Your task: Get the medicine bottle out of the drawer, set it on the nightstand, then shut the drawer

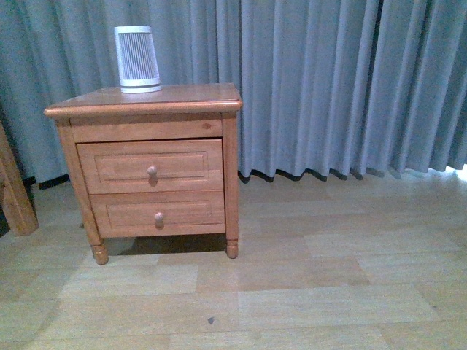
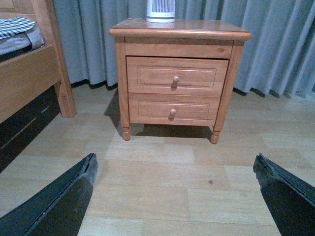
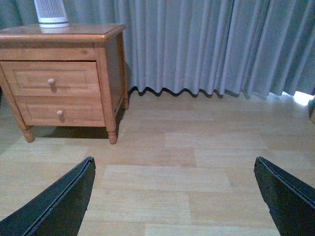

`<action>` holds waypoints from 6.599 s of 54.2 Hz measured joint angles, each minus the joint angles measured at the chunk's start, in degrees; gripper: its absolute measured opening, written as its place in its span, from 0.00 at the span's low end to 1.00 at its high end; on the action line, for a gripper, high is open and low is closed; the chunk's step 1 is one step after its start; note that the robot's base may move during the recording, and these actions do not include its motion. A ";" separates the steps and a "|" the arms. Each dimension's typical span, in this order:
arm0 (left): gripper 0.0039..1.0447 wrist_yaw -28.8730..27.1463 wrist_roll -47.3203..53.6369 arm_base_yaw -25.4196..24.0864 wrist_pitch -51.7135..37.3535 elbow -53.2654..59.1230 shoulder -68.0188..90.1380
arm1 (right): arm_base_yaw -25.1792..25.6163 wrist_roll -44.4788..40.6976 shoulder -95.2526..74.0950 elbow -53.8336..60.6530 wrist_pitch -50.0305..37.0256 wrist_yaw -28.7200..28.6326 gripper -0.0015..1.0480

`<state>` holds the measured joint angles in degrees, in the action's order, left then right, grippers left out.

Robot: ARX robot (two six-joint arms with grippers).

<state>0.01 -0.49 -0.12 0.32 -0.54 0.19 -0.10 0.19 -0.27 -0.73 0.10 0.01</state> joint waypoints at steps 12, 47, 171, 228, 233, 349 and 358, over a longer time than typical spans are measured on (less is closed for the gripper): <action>0.94 0.00 0.00 0.00 0.00 0.00 0.00 | 0.00 -0.02 0.00 0.00 0.00 -0.02 0.93; 0.94 0.02 0.00 0.00 0.00 0.00 0.00 | 0.00 0.00 0.00 0.00 0.00 -0.02 0.93; 0.94 -1.70 3.50 5.84 -49.16 -55.49 126.79 | 0.00 0.00 0.00 0.00 0.00 -0.02 0.93; 0.66 -3.54 0.74 4.26 -48.68 -68.13 137.11 | 0.00 -0.02 0.00 0.00 0.00 -0.02 0.93; 0.53 -3.50 0.63 4.31 -48.72 -68.19 137.11 | 0.00 0.00 0.00 0.00 0.00 -0.02 0.93; 0.94 1.14 -9.94 1.22 -20.83 -13.64 56.33 | 0.00 0.00 0.00 0.00 0.00 -0.02 0.93; 0.94 3.67 -10.19 2.03 -1.86 -19.65 35.80 | 0.00 0.00 0.00 0.00 0.00 0.00 0.93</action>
<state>3.68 -10.68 1.91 -1.54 -20.18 35.99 -0.10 0.19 -0.27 -0.73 0.10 0.01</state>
